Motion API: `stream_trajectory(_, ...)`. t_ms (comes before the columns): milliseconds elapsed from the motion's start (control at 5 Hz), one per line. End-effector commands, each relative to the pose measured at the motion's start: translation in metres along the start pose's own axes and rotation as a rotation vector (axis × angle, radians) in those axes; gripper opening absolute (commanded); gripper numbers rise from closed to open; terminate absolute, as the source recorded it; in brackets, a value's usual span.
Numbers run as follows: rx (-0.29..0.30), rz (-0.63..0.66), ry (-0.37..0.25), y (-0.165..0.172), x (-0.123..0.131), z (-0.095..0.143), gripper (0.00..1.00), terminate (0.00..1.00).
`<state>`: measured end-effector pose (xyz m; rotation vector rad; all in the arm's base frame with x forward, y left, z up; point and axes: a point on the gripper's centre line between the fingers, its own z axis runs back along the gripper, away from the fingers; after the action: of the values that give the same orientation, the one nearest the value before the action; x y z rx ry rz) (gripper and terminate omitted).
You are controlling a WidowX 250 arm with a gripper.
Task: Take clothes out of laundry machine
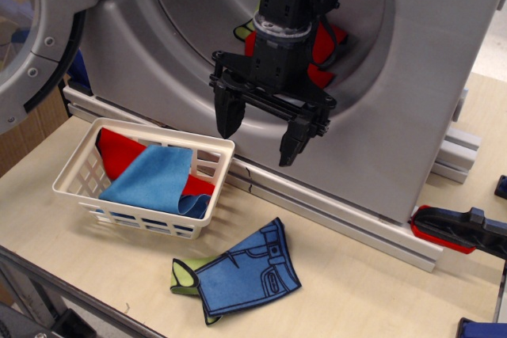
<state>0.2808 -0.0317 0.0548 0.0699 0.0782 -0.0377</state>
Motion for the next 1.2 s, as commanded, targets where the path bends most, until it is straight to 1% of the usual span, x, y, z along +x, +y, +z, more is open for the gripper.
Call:
stream_trajectory(0,0.000,0.000,0.000,0.000,0.000,0.000,1.00,0.00)
stream_trajectory(200,0.111,-0.056,-0.162,0.014,0.013,0.020,1.00,0.00)
stream_trajectory(400,0.189,-0.120,-0.250,0.015,0.020,0.035,1.00,0.00)
stream_trajectory(600,0.292,-0.161,-0.424,0.023,0.025,0.047,1.00,0.00)
stream_trajectory(800,0.296,-0.149,-0.511,0.037,0.035,0.041,1.00,0.00)
stream_trajectory(1000,0.270,-0.142,-0.579,0.046,0.054,0.039,1.00,0.00)
